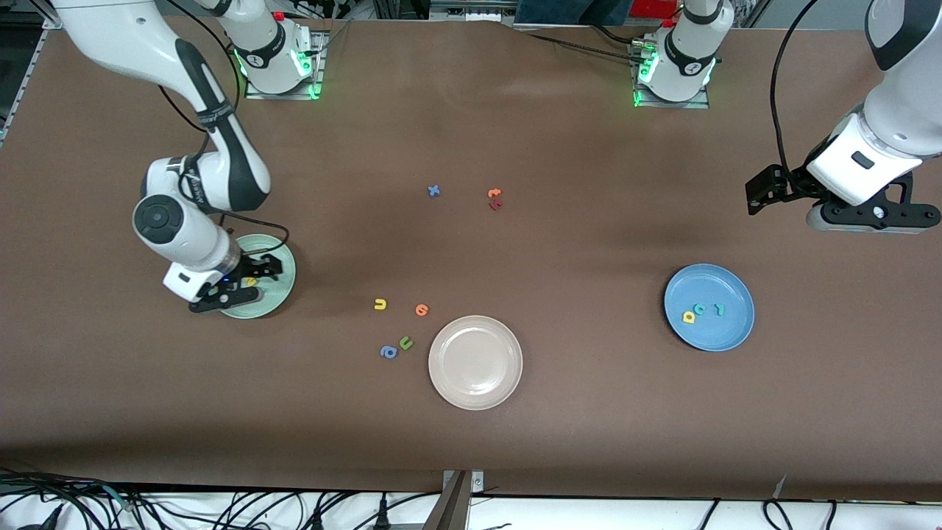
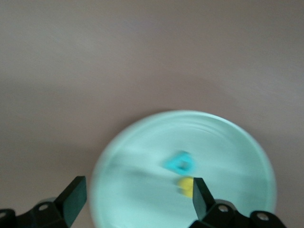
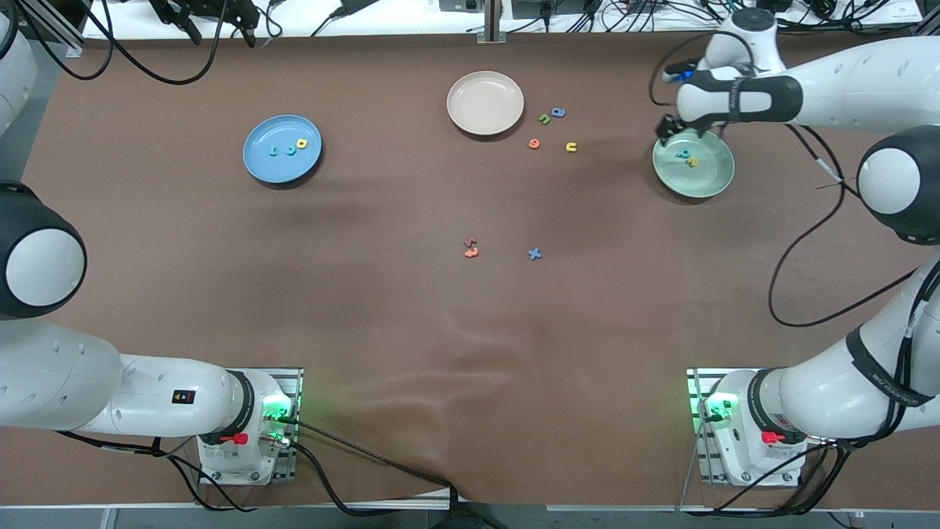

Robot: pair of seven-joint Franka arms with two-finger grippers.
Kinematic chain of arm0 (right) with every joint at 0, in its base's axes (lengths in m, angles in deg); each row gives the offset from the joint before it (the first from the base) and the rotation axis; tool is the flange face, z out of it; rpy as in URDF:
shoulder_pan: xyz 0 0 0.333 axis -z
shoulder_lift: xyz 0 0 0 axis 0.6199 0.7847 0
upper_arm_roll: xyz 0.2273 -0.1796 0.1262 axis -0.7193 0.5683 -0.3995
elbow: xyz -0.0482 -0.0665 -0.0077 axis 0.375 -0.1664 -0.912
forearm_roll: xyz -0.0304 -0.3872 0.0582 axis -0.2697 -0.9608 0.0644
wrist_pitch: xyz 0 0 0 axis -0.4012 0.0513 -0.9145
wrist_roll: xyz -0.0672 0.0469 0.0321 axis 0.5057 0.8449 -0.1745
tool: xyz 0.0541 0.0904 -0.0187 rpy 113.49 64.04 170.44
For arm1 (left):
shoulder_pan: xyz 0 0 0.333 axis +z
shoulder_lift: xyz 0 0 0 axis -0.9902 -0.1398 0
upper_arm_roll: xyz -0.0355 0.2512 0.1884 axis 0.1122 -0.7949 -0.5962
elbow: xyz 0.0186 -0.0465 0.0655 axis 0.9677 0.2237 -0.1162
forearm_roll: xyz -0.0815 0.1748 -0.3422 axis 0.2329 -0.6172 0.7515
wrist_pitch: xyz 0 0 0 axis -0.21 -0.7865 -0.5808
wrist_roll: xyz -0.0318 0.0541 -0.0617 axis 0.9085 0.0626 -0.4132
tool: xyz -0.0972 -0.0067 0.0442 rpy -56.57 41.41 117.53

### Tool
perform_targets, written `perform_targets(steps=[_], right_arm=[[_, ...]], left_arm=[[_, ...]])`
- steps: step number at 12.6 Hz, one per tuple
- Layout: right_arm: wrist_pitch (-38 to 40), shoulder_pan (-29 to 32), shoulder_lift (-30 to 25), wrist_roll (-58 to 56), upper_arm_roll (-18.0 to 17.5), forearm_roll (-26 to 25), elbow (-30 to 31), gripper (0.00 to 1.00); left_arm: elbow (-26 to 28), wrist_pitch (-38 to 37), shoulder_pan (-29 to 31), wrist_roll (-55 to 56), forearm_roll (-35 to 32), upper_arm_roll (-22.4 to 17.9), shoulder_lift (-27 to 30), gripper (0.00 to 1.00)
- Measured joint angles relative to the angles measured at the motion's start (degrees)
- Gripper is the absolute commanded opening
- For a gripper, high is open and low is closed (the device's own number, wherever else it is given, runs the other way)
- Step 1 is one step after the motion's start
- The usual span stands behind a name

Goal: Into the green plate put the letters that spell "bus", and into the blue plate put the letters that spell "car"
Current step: 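Lower the right gripper onto the yellow u and grasp it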

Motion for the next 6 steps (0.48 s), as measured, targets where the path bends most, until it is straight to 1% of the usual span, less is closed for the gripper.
perform_targets(steps=[1, 3, 4, 6], right_arm=[[-1.0, -1.9, 0.1, 5.3, -0.9, 0.4, -0.6, 1.0], [-2.4, -7.5, 1.3, 14.7, -1.5, 0.4, -2.9, 1.0], [-2.7, -10.1, 2.6, 17.2, -1.5, 0.4, -4.8, 1.0], [-3.2, -12.6, 5.5, 17.7, -1.4, 0.2, -8.8, 0.99]], left_arm=[[0.3, 0.0, 0.9, 0.0, 0.0, 0.8, 0.2, 1.0], [0.6, 0.0, 2.2, 0.0, 0.0, 1.6, 0.4, 1.0], [0.6, 0.0, 2.5, 0.0, 0.0, 1.6, 0.5, 1.0], [0.6, -0.3, 2.6, 0.0, 0.0, 1.9, 0.6, 1.0]])
